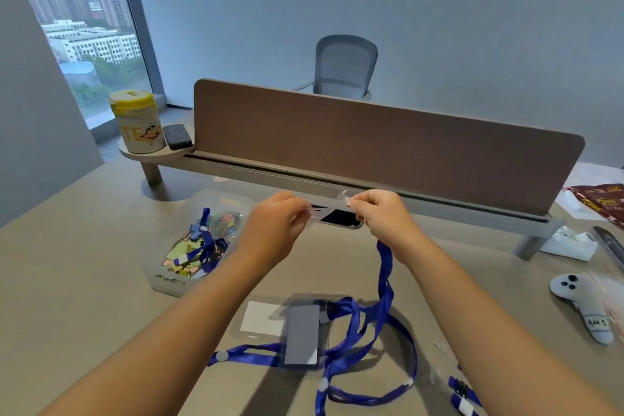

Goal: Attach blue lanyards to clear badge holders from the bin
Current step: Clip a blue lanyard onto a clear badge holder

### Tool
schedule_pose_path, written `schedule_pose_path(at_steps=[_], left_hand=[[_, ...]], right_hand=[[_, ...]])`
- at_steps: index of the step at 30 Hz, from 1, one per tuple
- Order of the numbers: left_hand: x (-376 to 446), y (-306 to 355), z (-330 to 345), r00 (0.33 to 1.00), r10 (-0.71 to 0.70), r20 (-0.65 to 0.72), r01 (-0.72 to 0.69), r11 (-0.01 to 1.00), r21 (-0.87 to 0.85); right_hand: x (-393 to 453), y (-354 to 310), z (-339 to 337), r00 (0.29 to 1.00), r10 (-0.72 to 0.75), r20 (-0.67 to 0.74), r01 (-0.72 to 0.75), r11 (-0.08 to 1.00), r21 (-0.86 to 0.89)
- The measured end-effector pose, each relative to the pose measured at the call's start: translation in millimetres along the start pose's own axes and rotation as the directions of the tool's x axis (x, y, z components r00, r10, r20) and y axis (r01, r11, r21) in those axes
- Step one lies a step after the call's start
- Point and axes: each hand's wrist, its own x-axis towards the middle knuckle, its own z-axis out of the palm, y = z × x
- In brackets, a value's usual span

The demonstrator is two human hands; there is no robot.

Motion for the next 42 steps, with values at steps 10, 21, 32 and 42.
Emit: schedule_pose_path(at_steps=[10, 21, 32, 42], left_hand=[[-69.6, 5.9, 71.7, 0.935, -0.177, 0.307, 0.176, 0.984, 0.033], [-99.6, 15.1, 95.8, 0.924, -0.208, 0.320, 0.186, 0.978, 0.098], [-93.4, 23.7, 92.0, 0.924, -0.237, 0.300, 0.209, 0.970, 0.124], [-60.5, 26.4, 55.1, 0.948, -0.274, 0.161, 0.285, 0.957, -0.053]], right_hand=[[-35.7, 131.7, 10.4, 0.914, 0.295, 0.280, -0.234, 0.944, -0.231], [-64.7, 212.9, 42.8, 0.936, 0.290, 0.198, -0.136, 0.819, -0.557], [-59.3, 206.5, 34.2, 0.930, 0.261, 0.257, -0.087, 0.838, -0.539], [-35.8, 118.4, -2.1, 0.967, 0.103, 0.232, -0.076, 0.990, -0.122]])
